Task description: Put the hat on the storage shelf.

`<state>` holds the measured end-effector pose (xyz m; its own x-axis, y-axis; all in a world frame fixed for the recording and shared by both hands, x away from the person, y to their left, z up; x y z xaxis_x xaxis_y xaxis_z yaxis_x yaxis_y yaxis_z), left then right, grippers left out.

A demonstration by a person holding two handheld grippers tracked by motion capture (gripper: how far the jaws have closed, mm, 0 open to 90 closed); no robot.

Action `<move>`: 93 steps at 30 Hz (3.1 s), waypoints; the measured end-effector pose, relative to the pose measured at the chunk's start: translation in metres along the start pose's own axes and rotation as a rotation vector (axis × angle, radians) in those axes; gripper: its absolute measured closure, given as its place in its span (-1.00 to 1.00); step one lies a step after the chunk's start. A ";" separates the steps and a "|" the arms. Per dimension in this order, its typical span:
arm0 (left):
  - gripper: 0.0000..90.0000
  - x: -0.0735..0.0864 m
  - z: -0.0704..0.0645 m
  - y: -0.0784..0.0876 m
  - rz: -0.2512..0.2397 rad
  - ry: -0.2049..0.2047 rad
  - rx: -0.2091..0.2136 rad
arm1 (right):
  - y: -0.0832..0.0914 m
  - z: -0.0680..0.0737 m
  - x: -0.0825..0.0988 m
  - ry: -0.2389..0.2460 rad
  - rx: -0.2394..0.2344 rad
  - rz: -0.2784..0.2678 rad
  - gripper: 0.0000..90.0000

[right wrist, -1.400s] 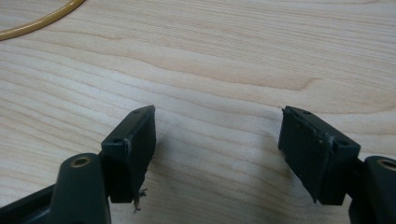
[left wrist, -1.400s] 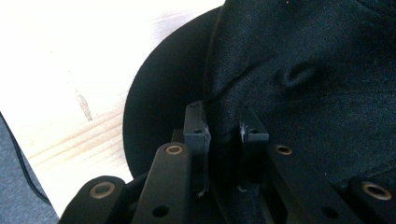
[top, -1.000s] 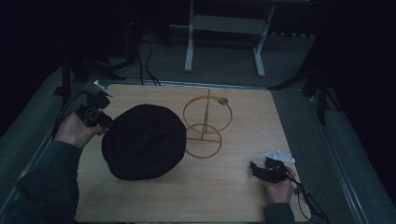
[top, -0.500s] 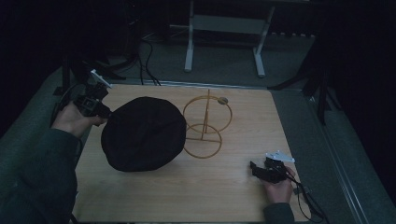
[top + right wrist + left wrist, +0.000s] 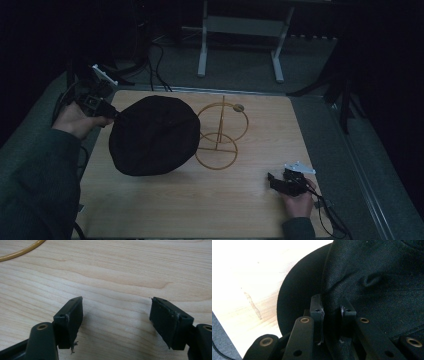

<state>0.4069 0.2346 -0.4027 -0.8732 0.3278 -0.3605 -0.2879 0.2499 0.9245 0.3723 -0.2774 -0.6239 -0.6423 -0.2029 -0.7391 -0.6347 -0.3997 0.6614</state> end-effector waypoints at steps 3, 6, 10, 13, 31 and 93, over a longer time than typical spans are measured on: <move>0.72 -0.003 0.001 0.001 -0.004 0.010 0.011 | 0.000 0.000 0.000 0.001 0.000 0.000 -0.40; 0.72 -0.007 0.000 0.003 -0.009 0.011 0.007 | 0.000 0.000 0.000 0.001 0.000 0.001 -0.40; 0.72 -0.013 -0.001 0.005 -0.008 0.010 0.005 | 0.000 0.000 0.000 0.002 0.000 0.000 -0.40; 0.71 -0.017 -0.004 0.006 -0.014 0.012 0.011 | 0.000 0.000 0.000 0.003 -0.001 0.001 -0.41; 0.71 -0.047 -0.022 0.010 -0.031 0.005 0.033 | -0.002 -0.001 -0.002 0.007 -0.006 0.001 -0.41; 0.69 -0.107 -0.071 0.020 -0.065 -0.030 0.039 | -0.008 0.001 -0.006 0.016 -0.015 0.007 -0.44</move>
<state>0.4667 0.1398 -0.3364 -0.8407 0.3372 -0.4236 -0.3272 0.3071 0.8937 0.3808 -0.2719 -0.6242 -0.6399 -0.2200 -0.7362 -0.6234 -0.4115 0.6649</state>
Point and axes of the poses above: each handheld gripper's, and its own axes: y roughly backward along the jaws, x roughly out of its underside, z roughly to its left, the point moved 9 cm from there along -y, roughly forward along the jaws, and after that the axes turned 11 degrees about -x, right-handed, at the moved point
